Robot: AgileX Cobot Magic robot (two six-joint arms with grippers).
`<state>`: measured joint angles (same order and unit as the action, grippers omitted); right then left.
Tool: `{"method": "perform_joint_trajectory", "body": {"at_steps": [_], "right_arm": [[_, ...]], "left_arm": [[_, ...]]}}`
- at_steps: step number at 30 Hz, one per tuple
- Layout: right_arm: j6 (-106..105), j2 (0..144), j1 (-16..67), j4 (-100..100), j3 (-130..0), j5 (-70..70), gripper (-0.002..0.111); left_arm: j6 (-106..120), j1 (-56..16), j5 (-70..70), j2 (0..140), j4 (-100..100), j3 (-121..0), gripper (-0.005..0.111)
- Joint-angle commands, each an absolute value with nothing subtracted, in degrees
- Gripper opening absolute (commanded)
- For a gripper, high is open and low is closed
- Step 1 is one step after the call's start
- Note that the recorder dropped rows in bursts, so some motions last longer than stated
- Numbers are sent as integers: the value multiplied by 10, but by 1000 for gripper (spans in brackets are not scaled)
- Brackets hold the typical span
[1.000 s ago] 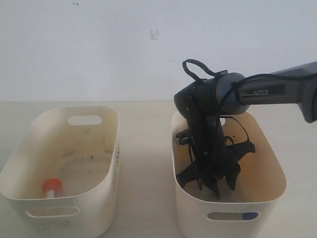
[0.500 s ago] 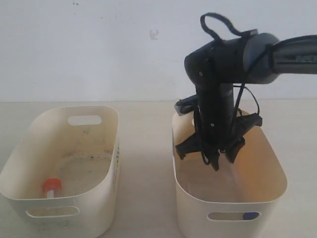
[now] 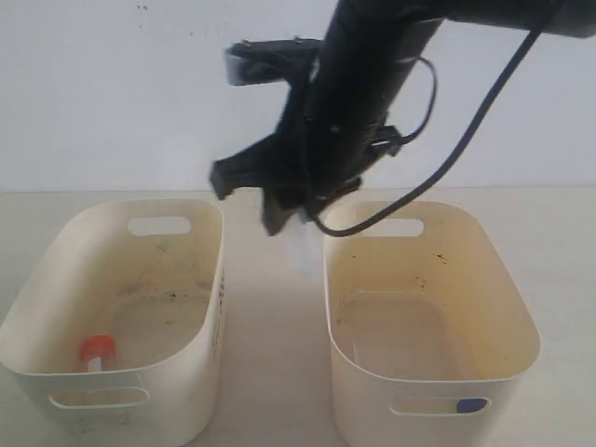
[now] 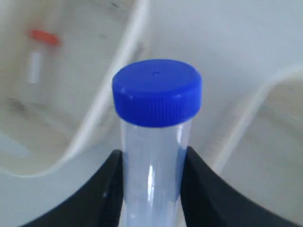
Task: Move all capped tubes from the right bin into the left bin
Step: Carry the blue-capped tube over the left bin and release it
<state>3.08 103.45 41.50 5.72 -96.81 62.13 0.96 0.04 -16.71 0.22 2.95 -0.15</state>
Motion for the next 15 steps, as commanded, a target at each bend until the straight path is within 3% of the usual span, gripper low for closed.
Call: {"method": "perform_joint_trajectory", "body": {"at_steps": [1, 7, 10, 13, 15], "right_arm": [[-16, 1046, 458, 133, -972, 516, 0], [-15, 1092, 486, 133, -972, 416, 0], [-15, 1127, 486, 133, -973, 403, 9], [-16, 1150, 486, 134, -973, 394, 38], [-18, 1155, 486, 143, -973, 384, 64]], "left_arm": [[10, 3, -165, 0, 32, 0, 4], [10, 3, -165, 0, 32, 0, 4], [10, 3, -165, 0, 32, 0, 4], [10, 3, -165, 0, 32, 0, 4], [10, 3, -165, 0, 32, 0, 4]]}}
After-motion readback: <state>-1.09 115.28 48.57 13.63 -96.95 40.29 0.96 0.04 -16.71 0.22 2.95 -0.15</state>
